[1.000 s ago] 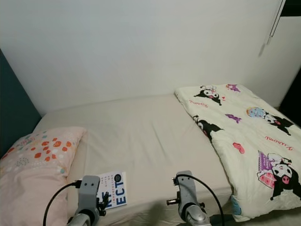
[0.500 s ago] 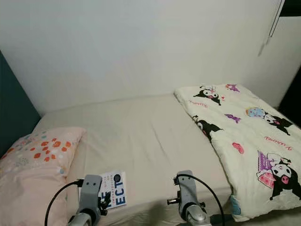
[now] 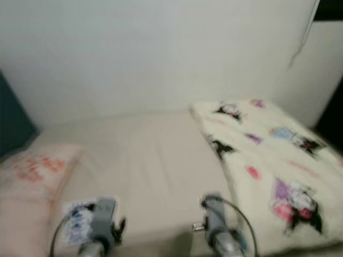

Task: Clean up the room

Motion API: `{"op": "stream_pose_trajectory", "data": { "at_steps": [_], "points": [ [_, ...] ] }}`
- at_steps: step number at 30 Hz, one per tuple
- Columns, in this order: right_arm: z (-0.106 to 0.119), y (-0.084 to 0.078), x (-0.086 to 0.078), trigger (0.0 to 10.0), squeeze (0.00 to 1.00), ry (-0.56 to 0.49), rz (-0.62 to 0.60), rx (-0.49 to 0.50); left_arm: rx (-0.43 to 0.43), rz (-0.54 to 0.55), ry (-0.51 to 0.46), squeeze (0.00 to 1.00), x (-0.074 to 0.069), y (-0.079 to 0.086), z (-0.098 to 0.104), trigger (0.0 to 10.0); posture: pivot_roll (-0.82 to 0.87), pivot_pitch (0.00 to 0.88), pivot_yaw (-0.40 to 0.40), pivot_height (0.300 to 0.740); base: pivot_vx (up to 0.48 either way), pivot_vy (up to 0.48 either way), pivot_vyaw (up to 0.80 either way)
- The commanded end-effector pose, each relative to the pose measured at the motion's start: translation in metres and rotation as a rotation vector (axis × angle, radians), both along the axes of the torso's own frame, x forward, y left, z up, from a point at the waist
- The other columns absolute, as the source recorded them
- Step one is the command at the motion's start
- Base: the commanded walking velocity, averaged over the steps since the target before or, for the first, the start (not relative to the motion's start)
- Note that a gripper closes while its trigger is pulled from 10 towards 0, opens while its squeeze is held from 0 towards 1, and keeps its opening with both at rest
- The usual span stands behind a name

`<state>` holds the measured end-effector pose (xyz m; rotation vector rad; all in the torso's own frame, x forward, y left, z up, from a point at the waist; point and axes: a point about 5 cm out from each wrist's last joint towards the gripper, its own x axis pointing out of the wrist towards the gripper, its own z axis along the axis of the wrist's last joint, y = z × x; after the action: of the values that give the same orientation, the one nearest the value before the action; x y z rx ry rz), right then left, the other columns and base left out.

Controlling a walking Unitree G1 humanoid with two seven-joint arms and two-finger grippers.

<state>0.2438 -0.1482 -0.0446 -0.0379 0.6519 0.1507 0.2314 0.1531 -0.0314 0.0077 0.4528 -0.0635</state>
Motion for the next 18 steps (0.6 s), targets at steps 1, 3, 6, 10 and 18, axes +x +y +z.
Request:
{"op": "stream_pose_trajectory", "data": {
  "at_steps": [1,3,6,10,18],
  "points": [
    [-0.0005,-0.0029,-0.0005,10.0,0.00,0.004,-0.003,-0.007,0.007,-0.005,0.009,0.00,-0.0028,0.0005,-0.0019,10.0,-0.03,0.000,0.008,0.732,0.000,-0.461,0.00],
    [-0.0005,-0.0029,-0.0005,10.0,0.00,0.004,-0.003,-0.007,0.007,-0.005,0.009,0.00,-0.0028,0.0005,-0.0019,10.0,-0.03,0.000,0.008,0.732,0.000,-0.461,0.00],
    [-0.0009,-0.0021,-0.0011,10.0,0.00,0.007,-0.004,-0.003,0.011,-0.006,0.008,0.00,-0.0031,0.0020,-0.0015,10.0,-0.03,0.000,0.010,0.732,0.000,-0.461,0.00],
    [-0.0011,-0.0015,-0.0013,10.0,0.00,0.007,-0.003,-0.001,0.012,-0.008,0.008,0.00,-0.0032,0.0025,-0.0014,10.0,-0.03,0.000,0.011,0.732,0.000,-0.463,0.00],
    [-0.0013,0.0012,-0.0020,10.0,0.00,0.009,0.013,0.011,0.017,-0.011,0.011,0.00,-0.0041,0.0038,-0.0016,10.0,-0.02,0.000,0.010,0.732,0.000,-0.464,0.00]
  ]
}}
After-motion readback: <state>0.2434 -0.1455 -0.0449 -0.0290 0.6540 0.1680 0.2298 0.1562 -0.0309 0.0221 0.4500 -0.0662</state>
